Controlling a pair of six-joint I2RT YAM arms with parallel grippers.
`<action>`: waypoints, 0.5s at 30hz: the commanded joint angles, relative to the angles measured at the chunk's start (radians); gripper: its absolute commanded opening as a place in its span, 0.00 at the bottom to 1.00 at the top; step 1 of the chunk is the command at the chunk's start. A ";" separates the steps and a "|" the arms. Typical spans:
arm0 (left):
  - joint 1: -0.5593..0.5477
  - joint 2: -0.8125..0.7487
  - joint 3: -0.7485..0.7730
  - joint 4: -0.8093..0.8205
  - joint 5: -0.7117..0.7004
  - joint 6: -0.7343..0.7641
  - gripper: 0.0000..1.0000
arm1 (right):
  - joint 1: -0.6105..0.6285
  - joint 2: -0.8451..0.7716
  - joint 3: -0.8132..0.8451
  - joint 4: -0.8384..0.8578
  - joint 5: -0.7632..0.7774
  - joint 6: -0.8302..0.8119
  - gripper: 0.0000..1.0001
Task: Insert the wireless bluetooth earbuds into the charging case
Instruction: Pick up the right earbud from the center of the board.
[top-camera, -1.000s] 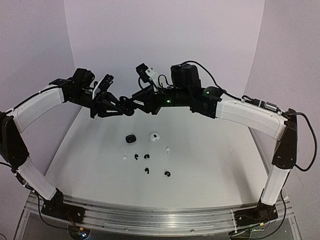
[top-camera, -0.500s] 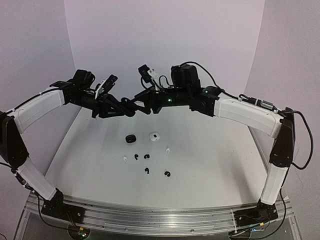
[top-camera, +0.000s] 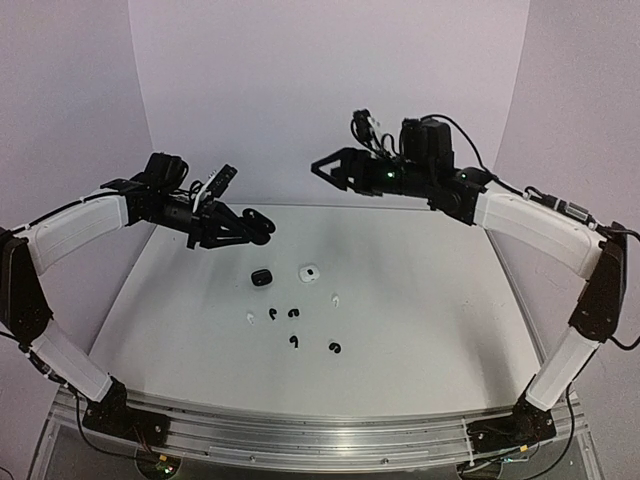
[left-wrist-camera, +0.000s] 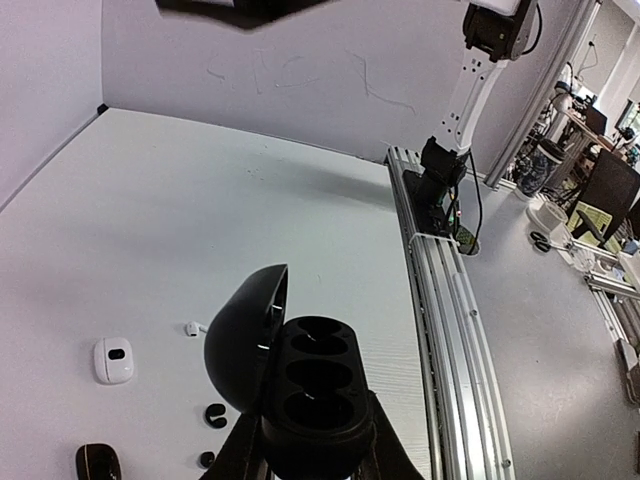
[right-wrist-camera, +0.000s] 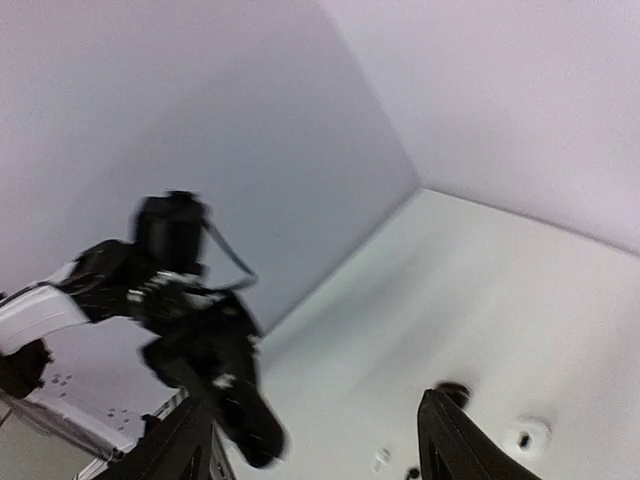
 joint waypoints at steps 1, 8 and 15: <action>0.009 -0.096 -0.054 0.157 -0.034 -0.102 0.00 | -0.037 -0.094 -0.226 -0.199 0.271 0.096 0.69; 0.012 -0.141 -0.115 0.248 -0.042 -0.178 0.00 | 0.033 0.052 -0.281 -0.454 0.265 -0.025 0.70; 0.012 -0.169 -0.139 0.305 -0.048 -0.222 0.00 | 0.139 0.178 -0.273 -0.479 0.286 -0.114 0.66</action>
